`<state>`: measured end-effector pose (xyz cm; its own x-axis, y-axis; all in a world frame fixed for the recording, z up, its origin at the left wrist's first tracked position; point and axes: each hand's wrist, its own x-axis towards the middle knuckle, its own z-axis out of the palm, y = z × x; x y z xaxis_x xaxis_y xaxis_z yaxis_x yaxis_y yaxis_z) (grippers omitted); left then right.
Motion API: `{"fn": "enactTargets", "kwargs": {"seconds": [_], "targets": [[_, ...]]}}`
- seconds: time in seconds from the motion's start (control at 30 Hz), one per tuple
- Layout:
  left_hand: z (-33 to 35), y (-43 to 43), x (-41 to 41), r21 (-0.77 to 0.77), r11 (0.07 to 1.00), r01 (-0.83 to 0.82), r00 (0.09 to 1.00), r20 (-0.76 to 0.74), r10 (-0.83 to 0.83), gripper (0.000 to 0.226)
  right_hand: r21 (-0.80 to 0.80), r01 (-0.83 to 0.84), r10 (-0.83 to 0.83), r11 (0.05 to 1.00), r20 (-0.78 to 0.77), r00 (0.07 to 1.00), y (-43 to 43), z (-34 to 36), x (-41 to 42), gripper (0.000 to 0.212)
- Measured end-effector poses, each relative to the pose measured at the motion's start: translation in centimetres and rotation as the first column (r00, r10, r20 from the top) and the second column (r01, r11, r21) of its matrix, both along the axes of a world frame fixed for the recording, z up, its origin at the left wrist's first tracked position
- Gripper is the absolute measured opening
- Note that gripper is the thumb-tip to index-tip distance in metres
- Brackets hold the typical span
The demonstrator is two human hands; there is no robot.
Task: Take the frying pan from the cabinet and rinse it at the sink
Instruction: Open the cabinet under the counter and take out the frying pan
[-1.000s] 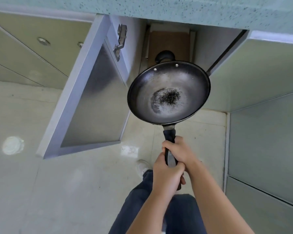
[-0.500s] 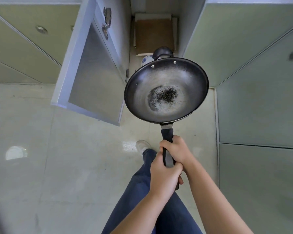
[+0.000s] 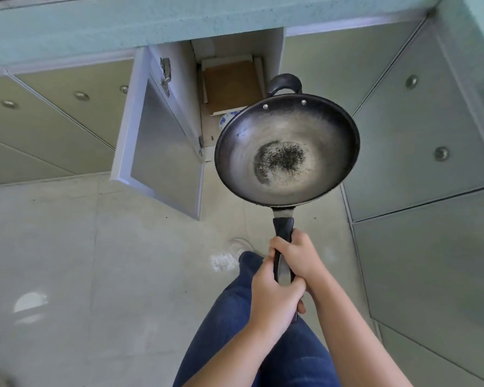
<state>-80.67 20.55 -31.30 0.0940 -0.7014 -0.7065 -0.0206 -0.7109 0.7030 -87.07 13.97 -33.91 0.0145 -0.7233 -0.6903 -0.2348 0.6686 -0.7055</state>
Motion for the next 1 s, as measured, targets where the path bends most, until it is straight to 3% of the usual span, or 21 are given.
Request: {"fn": "enactTargets", "kwargs": {"seconds": [0.27,0.67,1.0], "targets": [[4.8,-0.2,0.6,-0.112,0.991,0.075,0.997,0.022,-0.073,0.018,-0.07,0.113,-0.113,0.991,-0.005,0.994,0.3,4.9,-0.1,0.005],[10.6,-0.5,-2.3,-0.289,0.932,0.22,0.975,0.074,-0.207,0.032,-0.232,0.222,-0.212,0.947,0.064,0.975,0.6,11.3,-3.8,0.005],[13.6,-0.4,-9.3,-0.377,0.844,0.382,0.916,0.034,-0.399,0.016,-0.324,0.38,-0.38,0.866,0.065,0.923,2.5,15.9,-12.1,0.01]]}}
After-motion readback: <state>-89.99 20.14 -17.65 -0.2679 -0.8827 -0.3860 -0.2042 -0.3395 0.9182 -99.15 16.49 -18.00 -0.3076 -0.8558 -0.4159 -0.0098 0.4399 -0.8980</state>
